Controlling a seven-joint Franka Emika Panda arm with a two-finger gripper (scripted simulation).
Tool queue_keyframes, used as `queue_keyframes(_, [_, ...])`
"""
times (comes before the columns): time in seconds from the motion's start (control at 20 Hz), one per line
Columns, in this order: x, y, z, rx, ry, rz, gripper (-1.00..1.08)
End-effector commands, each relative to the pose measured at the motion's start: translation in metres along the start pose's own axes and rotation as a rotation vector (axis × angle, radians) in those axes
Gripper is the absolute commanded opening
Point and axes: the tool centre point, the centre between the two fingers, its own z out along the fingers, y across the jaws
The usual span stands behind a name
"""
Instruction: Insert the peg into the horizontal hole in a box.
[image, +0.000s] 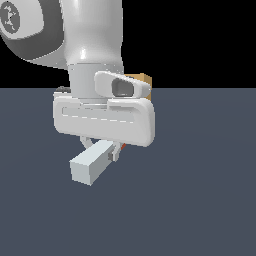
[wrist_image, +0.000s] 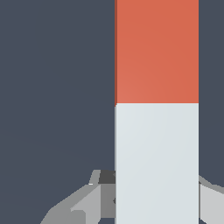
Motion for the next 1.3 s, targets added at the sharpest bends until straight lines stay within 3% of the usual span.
queue_keyframes(0.0, [0.011, -0.014, -0.006, -0.003, 0.001, -0.020, -1.00])
queue_keyframes(0.5, [0.036, -0.049, -0.018, -0.003, 0.000, -0.067, -1.00])
queue_keyframes(1.25, [0.040, -0.051, -0.018, -0.002, 0.000, -0.070, -1.00])
